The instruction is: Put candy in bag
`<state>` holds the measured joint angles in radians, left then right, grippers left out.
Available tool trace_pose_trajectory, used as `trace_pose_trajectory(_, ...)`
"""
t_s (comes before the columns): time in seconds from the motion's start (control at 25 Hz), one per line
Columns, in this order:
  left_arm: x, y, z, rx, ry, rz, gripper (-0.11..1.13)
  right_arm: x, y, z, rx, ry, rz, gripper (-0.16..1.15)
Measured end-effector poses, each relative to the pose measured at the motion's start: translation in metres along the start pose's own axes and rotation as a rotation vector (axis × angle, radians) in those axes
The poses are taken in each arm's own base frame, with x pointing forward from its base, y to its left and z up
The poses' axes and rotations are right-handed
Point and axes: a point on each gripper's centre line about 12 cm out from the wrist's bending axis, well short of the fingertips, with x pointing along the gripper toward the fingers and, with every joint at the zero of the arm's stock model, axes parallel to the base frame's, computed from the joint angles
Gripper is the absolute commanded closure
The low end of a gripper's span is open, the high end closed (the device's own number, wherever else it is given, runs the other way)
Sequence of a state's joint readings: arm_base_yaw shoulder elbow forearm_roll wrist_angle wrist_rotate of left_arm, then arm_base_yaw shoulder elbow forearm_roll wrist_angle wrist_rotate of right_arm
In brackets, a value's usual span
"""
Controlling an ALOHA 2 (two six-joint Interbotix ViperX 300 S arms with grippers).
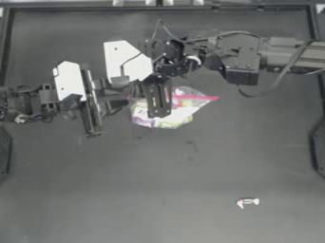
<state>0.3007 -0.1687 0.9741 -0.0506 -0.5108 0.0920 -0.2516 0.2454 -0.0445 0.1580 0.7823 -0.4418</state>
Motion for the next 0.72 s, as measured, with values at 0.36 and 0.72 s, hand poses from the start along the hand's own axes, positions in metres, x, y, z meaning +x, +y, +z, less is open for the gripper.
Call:
trace_pose_trajectory(0.36, 0.0, -0.0006, 0.0, 0.002, 0.0, -0.002, 0.34, 0.0007, 0.0001, -0.0004, 0.0, 0.003, 0.001, 0.92)
trace_pose_trajectory(0.72, 0.0, -0.0013, -0.001, 0.004, 0.009, -0.005, 0.34, 0.0007, 0.0, -0.0003, 0.0, 0.001, 0.0, 0.92)
